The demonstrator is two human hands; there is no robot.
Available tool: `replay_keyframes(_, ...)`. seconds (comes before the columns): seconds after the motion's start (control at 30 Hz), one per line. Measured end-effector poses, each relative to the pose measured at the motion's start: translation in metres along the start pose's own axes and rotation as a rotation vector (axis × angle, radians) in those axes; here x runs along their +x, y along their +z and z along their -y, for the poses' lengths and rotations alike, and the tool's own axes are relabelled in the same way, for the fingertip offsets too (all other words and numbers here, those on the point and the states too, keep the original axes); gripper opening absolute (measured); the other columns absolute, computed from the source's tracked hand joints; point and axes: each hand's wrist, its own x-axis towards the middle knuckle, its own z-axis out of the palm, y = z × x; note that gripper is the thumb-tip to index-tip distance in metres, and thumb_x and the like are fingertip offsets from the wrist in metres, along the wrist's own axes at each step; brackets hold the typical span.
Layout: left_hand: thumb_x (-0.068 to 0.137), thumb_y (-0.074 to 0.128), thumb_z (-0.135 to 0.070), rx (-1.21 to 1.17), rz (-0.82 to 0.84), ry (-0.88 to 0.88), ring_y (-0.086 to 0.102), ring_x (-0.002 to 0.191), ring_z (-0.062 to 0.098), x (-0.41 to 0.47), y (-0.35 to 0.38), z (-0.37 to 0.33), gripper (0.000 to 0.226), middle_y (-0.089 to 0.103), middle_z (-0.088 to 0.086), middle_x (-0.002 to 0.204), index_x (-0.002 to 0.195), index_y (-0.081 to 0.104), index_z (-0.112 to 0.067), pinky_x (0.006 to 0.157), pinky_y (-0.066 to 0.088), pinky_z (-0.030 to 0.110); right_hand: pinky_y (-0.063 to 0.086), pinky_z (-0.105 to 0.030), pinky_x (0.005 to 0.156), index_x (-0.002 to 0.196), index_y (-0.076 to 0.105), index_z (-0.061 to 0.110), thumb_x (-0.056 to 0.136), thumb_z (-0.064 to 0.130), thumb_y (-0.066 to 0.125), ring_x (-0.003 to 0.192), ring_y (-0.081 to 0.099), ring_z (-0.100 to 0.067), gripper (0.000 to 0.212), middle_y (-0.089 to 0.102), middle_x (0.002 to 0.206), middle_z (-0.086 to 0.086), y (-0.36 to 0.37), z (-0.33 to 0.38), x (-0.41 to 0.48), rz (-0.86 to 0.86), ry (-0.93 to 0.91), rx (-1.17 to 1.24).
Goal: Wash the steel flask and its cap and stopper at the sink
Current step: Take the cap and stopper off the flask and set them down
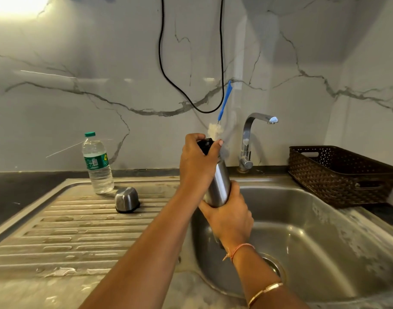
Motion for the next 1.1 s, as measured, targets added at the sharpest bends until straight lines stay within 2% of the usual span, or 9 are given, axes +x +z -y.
replay_keyframes(0.07, 0.079, 0.072, -0.043, -0.058, 0.03, 0.005, 0.054, 0.1, 0.01, 0.003, -0.003, 0.003, 0.048, 0.055, -0.003, 0.116, 0.115, 0.046, -0.025, 0.071, 0.041, 0.011, 0.05, -0.033, 0.079, 0.122, 0.041, 0.029, 0.063, 0.052, 0.076, 0.09, 0.063, -0.02, 0.072, 0.063, 0.104, 0.005, -0.004, -0.003, 0.004, 0.027, -0.003, 0.037)
replay_keyframes(0.17, 0.075, 0.075, -0.041, -0.178, 0.314, -0.105, 0.052, 0.114, 0.017, 0.01, -0.013, 0.004, 0.068, 0.047, 0.001, 0.132, 0.132, 0.041, -0.028, 0.097, 0.047, 0.032, 0.053, -0.03, 0.079, 0.12, 0.044, 0.033, 0.061, 0.048, 0.081, 0.081, 0.06, -0.012, 0.071, 0.062, 0.096, 0.012, -0.003, -0.006, 0.005, 0.093, 0.011, 0.174)
replay_keyframes(0.3, 0.089, 0.06, -0.009, -0.38, 0.56, -0.155, 0.05, 0.123, 0.02, 0.016, -0.031, 0.006, 0.062, 0.05, 0.003, 0.136, 0.144, 0.033, -0.021, 0.108, 0.039, 0.044, 0.055, -0.034, 0.081, 0.119, 0.045, 0.036, 0.06, 0.046, 0.082, 0.083, 0.061, -0.01, 0.071, 0.06, 0.091, 0.016, 0.0, -0.008, 0.005, 0.086, 0.024, 0.272)
replay_keyframes(0.43, 0.088, 0.061, -0.004, -0.353, 0.474, -0.132, 0.053, 0.12, 0.021, 0.016, -0.031, 0.006, 0.055, 0.056, 0.005, 0.129, 0.138, 0.042, -0.016, 0.103, 0.044, 0.04, 0.053, -0.031, 0.079, 0.124, 0.042, 0.033, 0.062, 0.05, 0.079, 0.078, 0.056, -0.011, 0.074, 0.061, 0.097, 0.011, -0.002, -0.005, 0.004, 0.03, -0.006, 0.181)
replay_keyframes(0.67, 0.06, 0.087, -0.04, -0.149, -0.017, -0.221, 0.055, 0.109, 0.022, 0.01, -0.012, 0.01, 0.071, 0.051, 0.004, 0.121, 0.113, 0.043, -0.024, 0.091, 0.052, 0.041, 0.053, -0.036, 0.079, 0.118, 0.042, 0.03, 0.063, 0.053, 0.072, 0.093, 0.061, -0.018, 0.066, 0.059, 0.105, 0.008, 0.0, -0.004, 0.003, -0.054, -0.076, -0.036)
replay_keyframes(0.8, 0.073, 0.079, -0.036, -0.2, 0.243, -0.166, 0.043, 0.125, 0.022, 0.011, -0.016, 0.009, 0.087, 0.033, 0.004, 0.142, 0.139, 0.022, -0.032, 0.104, 0.042, 0.043, 0.053, -0.037, 0.079, 0.122, 0.041, 0.03, 0.063, 0.052, 0.074, 0.092, 0.062, -0.019, 0.071, 0.06, 0.105, 0.008, 0.0, -0.003, 0.001, -0.048, -0.062, 0.025)
replay_keyframes(0.9, 0.091, 0.059, -0.012, -0.435, 0.486, -0.21, 0.047, 0.126, 0.02, 0.013, -0.026, 0.004, 0.073, 0.039, 0.006, 0.146, 0.15, 0.018, -0.022, 0.111, 0.035, 0.043, 0.052, -0.036, 0.079, 0.127, 0.04, 0.028, 0.064, 0.051, 0.075, 0.091, 0.062, -0.02, 0.075, 0.061, 0.106, 0.006, 0.0, -0.002, 0.001, -0.056, -0.047, 0.073)
replay_keyframes(1.0, 0.086, 0.064, -0.01, -0.429, 0.422, -0.168, 0.053, 0.121, 0.021, 0.016, -0.033, 0.008, 0.069, 0.053, 0.008, 0.134, 0.146, 0.033, -0.02, 0.102, 0.043, 0.037, 0.052, -0.036, 0.081, 0.129, 0.039, 0.029, 0.065, 0.051, 0.075, 0.094, 0.062, -0.019, 0.076, 0.06, 0.109, 0.005, -0.002, -0.004, 0.001, -0.046, -0.045, 0.062)
replay_keyframes(1.1, 0.074, 0.079, -0.025, -0.27, 0.241, -0.173, 0.057, 0.105, 0.014, 0.011, -0.028, 0.004, 0.074, 0.054, 0.002, 0.124, 0.138, 0.041, -0.022, 0.076, 0.048, 0.02, 0.052, -0.035, 0.081, 0.124, 0.039, 0.031, 0.064, 0.053, 0.074, 0.093, 0.062, -0.017, 0.072, 0.059, 0.106, 0.008, -0.001, -0.003, -0.001, -0.034, -0.065, 0.034)
